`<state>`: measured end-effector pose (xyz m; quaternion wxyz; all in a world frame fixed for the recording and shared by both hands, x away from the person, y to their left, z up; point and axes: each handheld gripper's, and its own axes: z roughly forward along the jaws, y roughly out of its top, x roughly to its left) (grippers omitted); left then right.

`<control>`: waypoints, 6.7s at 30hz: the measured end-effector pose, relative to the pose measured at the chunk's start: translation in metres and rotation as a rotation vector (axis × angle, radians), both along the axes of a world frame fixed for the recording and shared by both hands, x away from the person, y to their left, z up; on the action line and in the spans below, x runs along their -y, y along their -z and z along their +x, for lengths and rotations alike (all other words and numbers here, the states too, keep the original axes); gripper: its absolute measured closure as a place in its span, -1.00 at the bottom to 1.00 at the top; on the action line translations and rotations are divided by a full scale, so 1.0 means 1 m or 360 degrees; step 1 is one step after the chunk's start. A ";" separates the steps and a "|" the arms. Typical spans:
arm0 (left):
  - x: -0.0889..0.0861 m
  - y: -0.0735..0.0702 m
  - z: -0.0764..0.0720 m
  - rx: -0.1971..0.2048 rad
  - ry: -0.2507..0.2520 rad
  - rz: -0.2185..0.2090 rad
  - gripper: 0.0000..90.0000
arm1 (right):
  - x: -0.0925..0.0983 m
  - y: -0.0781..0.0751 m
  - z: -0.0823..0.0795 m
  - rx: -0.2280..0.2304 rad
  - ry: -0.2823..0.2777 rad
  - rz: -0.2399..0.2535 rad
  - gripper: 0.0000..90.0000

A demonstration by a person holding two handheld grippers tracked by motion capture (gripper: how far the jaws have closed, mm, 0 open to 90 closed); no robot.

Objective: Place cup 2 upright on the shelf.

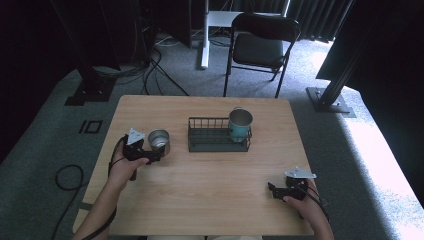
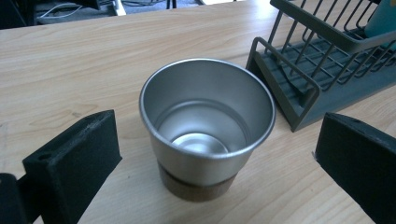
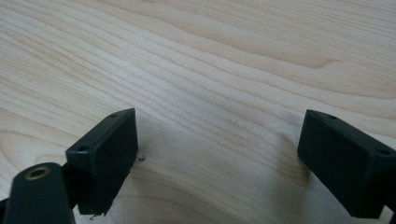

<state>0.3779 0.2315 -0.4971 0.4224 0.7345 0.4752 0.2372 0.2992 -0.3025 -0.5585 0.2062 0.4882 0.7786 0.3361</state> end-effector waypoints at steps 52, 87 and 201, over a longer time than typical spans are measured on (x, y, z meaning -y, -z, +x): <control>0.016 -0.036 0.030 0.0098 0.0022 -0.0026 -0.69 | 0.000 0.000 0.000 0.0000 0.0000 0.0000 -0.74; 0.089 -0.113 0.045 0.0295 0.0269 -0.0117 -0.69 | 0.000 0.000 0.000 0.0001 0.0002 0.0001 -0.74; 0.067 -0.047 0.032 0.0108 0.0195 -0.0137 -0.94 | 0.000 0.000 0.000 0.0001 0.0003 0.0001 -0.73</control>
